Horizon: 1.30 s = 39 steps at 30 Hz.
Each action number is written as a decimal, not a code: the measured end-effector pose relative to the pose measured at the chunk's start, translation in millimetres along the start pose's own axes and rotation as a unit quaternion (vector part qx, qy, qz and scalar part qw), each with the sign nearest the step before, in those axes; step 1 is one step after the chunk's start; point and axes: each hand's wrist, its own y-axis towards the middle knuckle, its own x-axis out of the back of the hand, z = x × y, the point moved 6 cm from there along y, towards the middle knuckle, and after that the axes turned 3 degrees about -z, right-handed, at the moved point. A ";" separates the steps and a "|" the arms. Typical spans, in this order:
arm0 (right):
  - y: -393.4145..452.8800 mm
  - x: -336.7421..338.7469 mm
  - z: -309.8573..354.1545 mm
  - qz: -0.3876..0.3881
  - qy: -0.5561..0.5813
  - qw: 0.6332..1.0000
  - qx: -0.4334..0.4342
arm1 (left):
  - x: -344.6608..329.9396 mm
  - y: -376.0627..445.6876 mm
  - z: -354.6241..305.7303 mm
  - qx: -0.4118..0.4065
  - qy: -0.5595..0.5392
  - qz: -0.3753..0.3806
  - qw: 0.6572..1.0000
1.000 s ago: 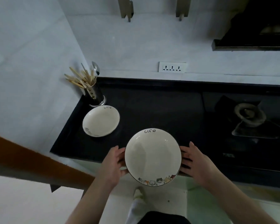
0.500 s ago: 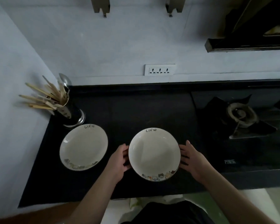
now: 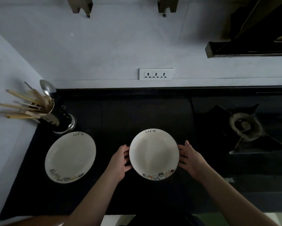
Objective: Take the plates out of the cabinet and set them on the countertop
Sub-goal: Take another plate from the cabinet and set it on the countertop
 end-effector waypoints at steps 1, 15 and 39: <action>2.1 0.9 1.5 0.004 -0.001 1.000 -0.004 | -2.3 0.9 -0.3 0.000 0.000 -0.005 1.000; 17.8 18.6 12.2 0.013 -0.043 0.999 -0.022 | -22.4 0.4 -8.8 -0.028 0.036 -0.048 0.998; 27.0 26.0 13.1 0.008 -0.051 0.999 0.004 | -23.5 -8.6 11.2 -0.055 0.008 -0.051 0.997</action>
